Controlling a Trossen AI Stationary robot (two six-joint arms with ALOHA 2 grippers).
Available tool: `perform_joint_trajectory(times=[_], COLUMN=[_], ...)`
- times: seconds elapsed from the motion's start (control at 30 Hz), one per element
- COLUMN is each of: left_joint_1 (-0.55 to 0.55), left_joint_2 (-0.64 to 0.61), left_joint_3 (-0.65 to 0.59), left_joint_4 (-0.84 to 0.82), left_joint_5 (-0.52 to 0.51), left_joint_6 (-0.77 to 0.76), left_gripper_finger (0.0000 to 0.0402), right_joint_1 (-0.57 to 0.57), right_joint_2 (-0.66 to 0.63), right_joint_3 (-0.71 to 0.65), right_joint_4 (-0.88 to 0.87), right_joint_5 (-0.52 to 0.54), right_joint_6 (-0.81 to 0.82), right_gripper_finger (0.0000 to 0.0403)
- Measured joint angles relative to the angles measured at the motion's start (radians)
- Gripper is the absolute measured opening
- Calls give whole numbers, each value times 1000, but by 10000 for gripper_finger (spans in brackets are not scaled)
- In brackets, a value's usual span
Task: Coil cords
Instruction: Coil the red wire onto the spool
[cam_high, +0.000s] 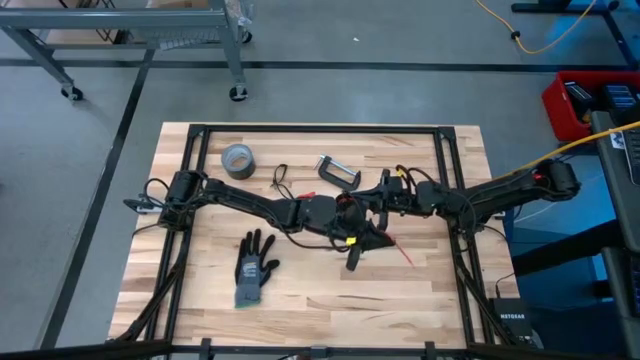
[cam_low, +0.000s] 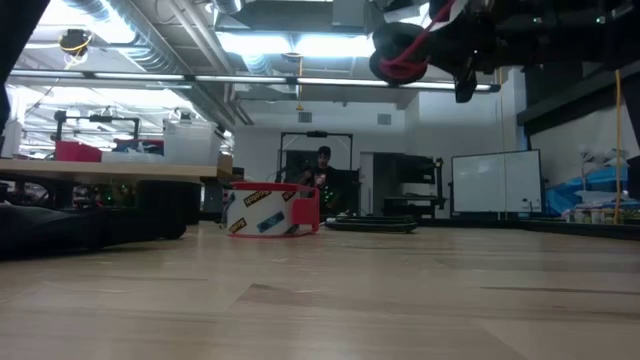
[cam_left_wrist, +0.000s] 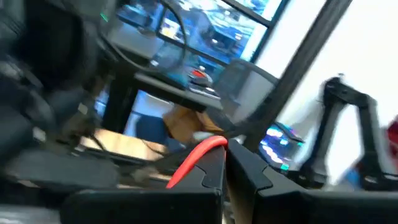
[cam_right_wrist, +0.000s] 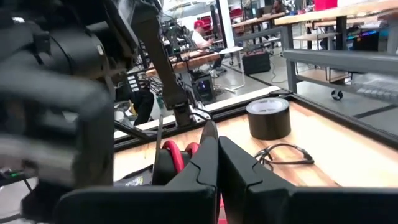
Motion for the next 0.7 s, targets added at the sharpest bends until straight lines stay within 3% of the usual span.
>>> perform_joint_trajectory(times=[0.17,0.53,0.7], left_joint_1=[-1,-41,-43], left_joint_2=[0,0,0], left_joint_3=[0,0,1], left_joint_4=[-1,6,-73], left_joint_5=[-20,41,42], left_joint_6=[41,159,169], left_gripper_finger=[0,0,0], right_joint_1=[0,0,0], right_joint_2=[9,9,9], right_joint_3=[0,0,0], right_joint_4=[22,110,120], right_joint_5=[0,4,10], right_joint_6=[5,11,12], right_gripper_finger=[5,5,5])
